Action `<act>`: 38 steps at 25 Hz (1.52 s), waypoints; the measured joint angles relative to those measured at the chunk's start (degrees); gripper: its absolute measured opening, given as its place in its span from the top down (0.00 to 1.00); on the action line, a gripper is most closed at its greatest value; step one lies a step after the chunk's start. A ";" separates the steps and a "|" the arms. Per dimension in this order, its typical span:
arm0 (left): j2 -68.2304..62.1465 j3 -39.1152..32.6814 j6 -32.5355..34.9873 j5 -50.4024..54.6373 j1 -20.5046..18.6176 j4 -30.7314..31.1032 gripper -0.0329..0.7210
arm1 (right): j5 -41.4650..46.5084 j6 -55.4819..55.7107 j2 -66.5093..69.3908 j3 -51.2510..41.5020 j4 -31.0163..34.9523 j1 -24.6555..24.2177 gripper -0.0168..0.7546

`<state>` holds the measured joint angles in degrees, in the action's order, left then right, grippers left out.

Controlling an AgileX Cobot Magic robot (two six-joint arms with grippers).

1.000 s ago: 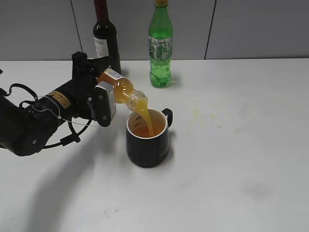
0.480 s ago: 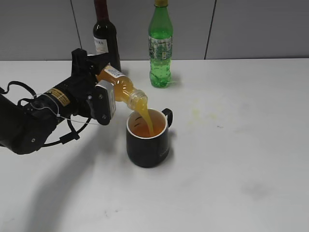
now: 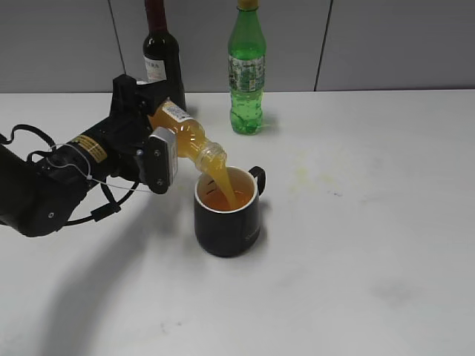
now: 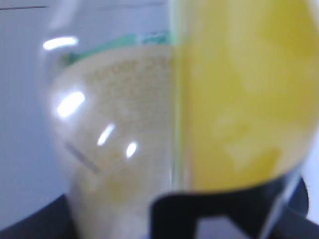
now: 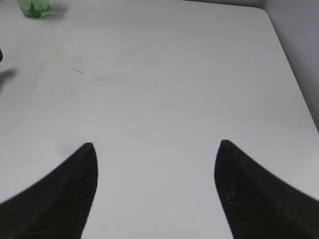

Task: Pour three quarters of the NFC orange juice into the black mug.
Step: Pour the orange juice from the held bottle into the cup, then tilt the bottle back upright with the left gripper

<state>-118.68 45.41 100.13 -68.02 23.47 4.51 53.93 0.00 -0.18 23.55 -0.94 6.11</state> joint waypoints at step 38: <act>0.09 0.25 2.11 -0.79 0.00 0.11 0.33 | 0.00 0.00 0.00 0.00 0.00 0.00 0.26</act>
<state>-118.59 45.66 102.24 -68.81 23.47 4.62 53.93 0.00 -0.18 23.55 -0.94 6.11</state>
